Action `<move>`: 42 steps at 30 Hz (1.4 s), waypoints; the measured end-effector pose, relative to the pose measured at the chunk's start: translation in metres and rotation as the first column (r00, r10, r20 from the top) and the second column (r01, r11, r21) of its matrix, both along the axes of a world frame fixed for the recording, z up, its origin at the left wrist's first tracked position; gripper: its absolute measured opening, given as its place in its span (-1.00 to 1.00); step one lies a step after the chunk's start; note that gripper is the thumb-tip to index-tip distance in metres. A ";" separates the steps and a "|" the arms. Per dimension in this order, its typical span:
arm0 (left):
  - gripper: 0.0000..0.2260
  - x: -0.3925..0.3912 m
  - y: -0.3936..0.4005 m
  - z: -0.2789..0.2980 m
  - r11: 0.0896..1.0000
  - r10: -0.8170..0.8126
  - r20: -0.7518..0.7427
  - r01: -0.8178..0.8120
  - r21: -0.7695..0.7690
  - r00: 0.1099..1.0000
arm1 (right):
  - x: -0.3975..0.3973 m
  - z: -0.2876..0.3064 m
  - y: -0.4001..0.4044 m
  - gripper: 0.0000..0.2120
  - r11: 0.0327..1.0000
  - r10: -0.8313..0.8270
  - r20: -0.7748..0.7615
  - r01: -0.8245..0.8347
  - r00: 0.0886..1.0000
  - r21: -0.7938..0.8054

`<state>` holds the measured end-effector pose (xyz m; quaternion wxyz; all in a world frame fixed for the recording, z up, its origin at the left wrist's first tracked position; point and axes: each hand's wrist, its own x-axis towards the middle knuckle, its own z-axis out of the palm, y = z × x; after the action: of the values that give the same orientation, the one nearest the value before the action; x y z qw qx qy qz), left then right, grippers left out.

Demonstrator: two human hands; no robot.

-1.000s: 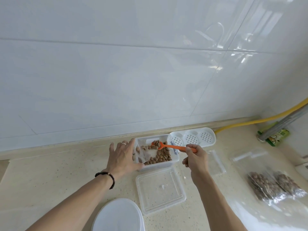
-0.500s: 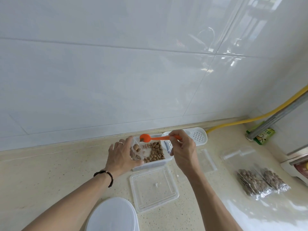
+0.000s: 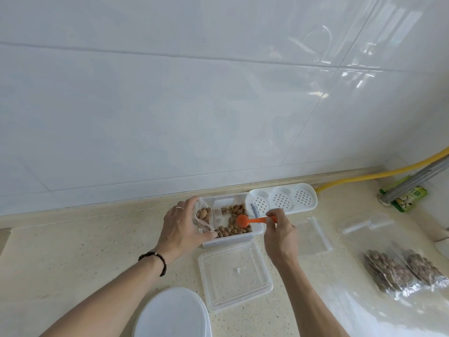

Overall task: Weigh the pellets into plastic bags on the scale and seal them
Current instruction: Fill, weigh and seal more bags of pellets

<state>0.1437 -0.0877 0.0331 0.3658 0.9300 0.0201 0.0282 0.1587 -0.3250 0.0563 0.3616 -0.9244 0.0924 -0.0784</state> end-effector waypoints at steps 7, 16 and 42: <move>-0.18 -0.003 0.012 -0.002 0.997 0.012 0.043 -0.015 0.077 0.999 | -0.001 -0.002 0.016 -0.90 0.937 0.166 -0.251 -0.073 0.954 0.340; -0.14 0.002 0.024 -0.002 0.984 0.019 0.025 -0.024 0.179 1.000 | -0.004 -0.002 0.013 -0.91 0.776 -0.080 -0.305 0.251 0.949 0.578; -0.15 0.008 -0.012 0.022 0.992 -0.024 -0.063 0.016 -0.126 0.998 | -0.016 0.085 0.019 -0.80 0.906 0.280 0.197 -0.326 0.940 0.270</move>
<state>0.1517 -0.1001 0.0550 0.4228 0.9059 0.0244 -0.0069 0.1429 -0.3061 0.1411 0.5108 -0.8534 -0.0700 -0.0771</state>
